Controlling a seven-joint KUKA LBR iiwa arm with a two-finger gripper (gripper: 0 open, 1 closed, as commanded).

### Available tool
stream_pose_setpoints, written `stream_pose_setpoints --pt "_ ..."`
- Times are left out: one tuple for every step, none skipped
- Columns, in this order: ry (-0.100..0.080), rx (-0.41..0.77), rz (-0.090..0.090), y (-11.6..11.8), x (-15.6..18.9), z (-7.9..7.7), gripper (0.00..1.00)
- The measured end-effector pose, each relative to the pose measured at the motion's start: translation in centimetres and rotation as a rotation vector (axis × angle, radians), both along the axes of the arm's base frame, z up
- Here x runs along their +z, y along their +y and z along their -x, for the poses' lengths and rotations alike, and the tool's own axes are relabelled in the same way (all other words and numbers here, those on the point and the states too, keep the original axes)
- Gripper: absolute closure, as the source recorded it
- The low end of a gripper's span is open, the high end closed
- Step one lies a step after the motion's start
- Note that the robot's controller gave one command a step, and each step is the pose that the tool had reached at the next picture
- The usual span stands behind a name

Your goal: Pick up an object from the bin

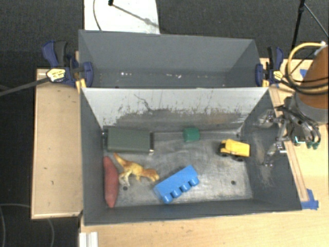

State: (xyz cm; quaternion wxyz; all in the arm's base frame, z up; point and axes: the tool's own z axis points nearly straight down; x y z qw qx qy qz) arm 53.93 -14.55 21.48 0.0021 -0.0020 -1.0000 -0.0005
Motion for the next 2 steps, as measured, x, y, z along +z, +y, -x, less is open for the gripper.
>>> stream_pose_setpoints --pt "-0.008 0.004 0.002 0.1 0.5 -0.2 0.00" --pt "-0.014 0.063 0.003 0.7 -4.1 0.6 0.00"
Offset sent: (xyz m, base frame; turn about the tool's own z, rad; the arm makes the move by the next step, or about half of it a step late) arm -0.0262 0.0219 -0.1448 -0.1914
